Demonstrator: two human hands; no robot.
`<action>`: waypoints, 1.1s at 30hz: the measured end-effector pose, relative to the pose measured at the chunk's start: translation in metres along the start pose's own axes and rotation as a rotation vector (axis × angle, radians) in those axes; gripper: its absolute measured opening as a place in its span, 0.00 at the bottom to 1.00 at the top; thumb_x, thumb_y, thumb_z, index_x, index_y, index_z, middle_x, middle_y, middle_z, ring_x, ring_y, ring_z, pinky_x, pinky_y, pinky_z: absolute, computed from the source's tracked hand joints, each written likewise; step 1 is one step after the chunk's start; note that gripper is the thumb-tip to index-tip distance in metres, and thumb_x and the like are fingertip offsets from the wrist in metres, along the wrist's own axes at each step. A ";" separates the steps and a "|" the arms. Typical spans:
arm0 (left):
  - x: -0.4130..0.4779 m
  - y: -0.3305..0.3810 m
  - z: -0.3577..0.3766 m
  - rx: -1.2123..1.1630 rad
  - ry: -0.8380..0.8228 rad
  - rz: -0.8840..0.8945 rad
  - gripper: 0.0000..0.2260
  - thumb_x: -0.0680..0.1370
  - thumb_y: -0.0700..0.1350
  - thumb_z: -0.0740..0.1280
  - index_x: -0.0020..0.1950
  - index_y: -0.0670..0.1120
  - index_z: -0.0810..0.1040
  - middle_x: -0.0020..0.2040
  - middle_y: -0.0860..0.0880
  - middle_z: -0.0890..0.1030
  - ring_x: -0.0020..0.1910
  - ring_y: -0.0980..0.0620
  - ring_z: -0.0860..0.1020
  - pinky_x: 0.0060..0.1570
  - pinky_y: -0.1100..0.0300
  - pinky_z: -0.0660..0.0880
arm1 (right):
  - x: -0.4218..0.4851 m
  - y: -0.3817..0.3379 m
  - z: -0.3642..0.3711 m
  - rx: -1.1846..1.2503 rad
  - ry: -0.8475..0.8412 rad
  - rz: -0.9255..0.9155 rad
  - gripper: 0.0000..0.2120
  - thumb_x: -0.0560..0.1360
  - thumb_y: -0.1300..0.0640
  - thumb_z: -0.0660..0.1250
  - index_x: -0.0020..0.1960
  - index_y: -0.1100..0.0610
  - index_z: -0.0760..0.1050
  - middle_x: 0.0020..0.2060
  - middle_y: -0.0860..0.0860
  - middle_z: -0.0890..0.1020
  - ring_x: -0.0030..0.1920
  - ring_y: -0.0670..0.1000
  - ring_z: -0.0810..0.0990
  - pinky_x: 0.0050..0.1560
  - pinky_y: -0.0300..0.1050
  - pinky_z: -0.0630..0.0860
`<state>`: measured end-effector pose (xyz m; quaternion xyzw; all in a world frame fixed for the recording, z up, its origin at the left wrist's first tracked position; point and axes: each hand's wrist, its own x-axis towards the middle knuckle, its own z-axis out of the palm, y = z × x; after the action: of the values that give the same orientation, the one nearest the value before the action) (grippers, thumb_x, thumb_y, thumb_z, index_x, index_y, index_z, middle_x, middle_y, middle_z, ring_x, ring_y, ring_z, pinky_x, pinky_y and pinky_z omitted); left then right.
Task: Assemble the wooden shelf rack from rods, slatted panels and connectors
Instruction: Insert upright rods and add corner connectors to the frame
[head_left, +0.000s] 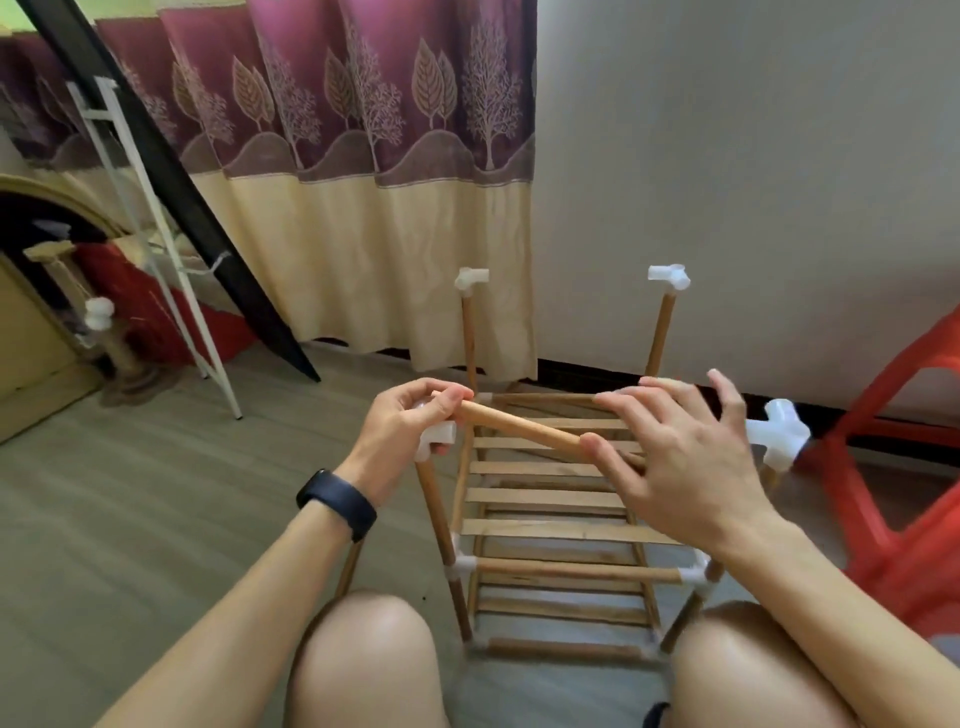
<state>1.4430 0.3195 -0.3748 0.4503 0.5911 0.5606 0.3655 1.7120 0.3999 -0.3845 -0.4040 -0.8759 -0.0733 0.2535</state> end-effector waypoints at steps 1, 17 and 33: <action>-0.001 -0.001 0.001 0.000 0.008 0.008 0.12 0.80 0.48 0.67 0.54 0.42 0.84 0.41 0.52 0.83 0.43 0.55 0.80 0.38 0.62 0.77 | 0.005 -0.007 0.000 0.095 -0.108 -0.031 0.24 0.81 0.33 0.51 0.65 0.44 0.75 0.53 0.42 0.83 0.58 0.46 0.80 0.63 0.48 0.72; 0.000 -0.002 0.013 -0.333 0.126 -0.079 0.19 0.79 0.57 0.62 0.46 0.42 0.80 0.31 0.51 0.72 0.25 0.54 0.69 0.26 0.62 0.65 | 0.027 -0.027 0.018 0.094 0.133 -0.167 0.24 0.78 0.31 0.56 0.38 0.49 0.70 0.28 0.43 0.74 0.25 0.46 0.71 0.24 0.43 0.72; -0.006 0.003 0.024 -0.397 0.253 -0.187 0.14 0.83 0.55 0.56 0.60 0.51 0.75 0.46 0.50 0.76 0.28 0.55 0.64 0.31 0.60 0.60 | 0.037 -0.027 0.007 0.092 0.163 -0.166 0.23 0.79 0.32 0.56 0.36 0.49 0.65 0.25 0.44 0.71 0.23 0.46 0.68 0.24 0.38 0.57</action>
<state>1.4681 0.3221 -0.3752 0.2394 0.5497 0.6813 0.4199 1.6691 0.4092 -0.3697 -0.3106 -0.8852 -0.0864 0.3354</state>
